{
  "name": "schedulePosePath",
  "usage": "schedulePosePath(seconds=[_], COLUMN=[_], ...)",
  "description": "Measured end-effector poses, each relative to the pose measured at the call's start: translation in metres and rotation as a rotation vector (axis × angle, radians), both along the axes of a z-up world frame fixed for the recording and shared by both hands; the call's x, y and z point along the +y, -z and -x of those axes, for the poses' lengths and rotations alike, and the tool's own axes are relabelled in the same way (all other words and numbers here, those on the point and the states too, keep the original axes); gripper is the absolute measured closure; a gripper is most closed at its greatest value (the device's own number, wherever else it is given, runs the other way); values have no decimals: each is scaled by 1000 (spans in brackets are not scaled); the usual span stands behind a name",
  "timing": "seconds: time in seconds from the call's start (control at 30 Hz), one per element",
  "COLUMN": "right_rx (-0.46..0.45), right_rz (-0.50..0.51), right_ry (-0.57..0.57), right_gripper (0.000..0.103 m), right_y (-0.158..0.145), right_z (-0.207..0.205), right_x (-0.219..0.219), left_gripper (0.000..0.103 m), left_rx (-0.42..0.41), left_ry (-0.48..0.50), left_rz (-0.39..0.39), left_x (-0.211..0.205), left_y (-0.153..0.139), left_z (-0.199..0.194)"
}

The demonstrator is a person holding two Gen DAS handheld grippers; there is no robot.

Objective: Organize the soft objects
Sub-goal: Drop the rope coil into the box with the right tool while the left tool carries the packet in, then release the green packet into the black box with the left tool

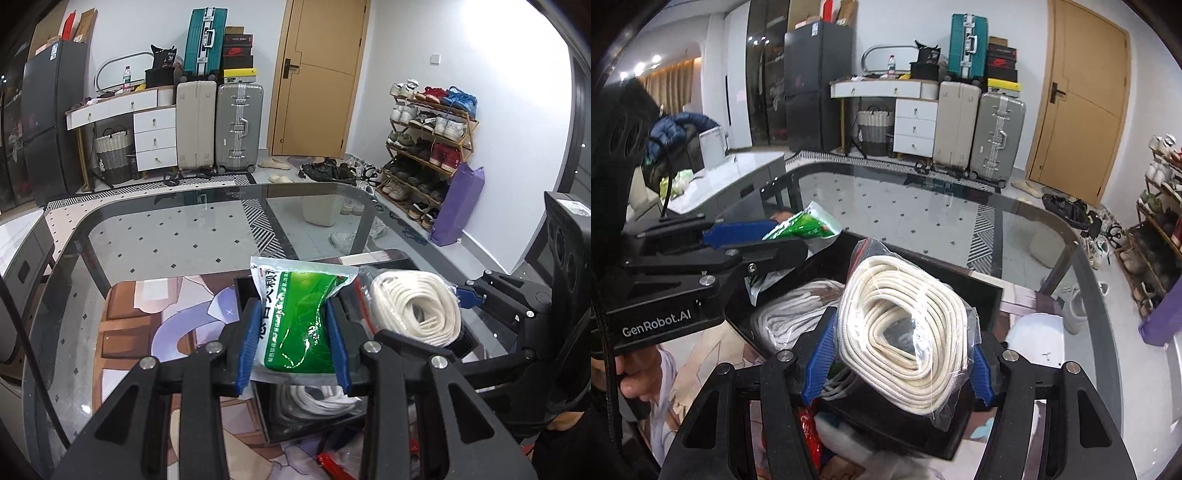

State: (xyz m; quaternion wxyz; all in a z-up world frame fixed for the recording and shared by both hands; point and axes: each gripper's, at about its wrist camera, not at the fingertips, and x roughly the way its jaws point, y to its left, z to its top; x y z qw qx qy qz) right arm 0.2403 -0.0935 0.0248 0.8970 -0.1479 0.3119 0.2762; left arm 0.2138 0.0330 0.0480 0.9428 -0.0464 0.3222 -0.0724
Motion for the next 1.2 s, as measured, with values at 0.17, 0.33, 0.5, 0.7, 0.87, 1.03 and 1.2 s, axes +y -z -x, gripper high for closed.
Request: schedulePosePath(seconds=[0.17, 0.33, 0.5, 0.7, 0.87, 1.03, 1.2], right_rx=[17, 39, 48, -19, -53, -47, -34], right_rz=[40, 52, 60, 23, 3, -32, -60], right_ry=[-11, -27, -48, -34, 29, 72, 98], right_gripper=[40, 40, 37, 12, 7, 6, 6], right_y=[8, 13, 14, 5, -3, -7, -1], right_z=[-14, -30, -35, -18, -3, 9, 25], right_x=[5, 6, 6, -7, -26, -50, -70], left_gripper=[69, 69, 68, 68, 67, 67, 68], left_rx=[-7, -10, -6, 3, 12, 15, 36], left_ry=[10, 36, 38, 45, 50, 43, 62], left_rz=[-19, -43, -37, -80, -103, -108, -100], left_x=[-5, -12, -13, -22, -32, -39, -43], left_y=[2, 1, 1, 6, 11, 20, 19], left_z=[-2, -2, -1, 1, 4, 10, 15])
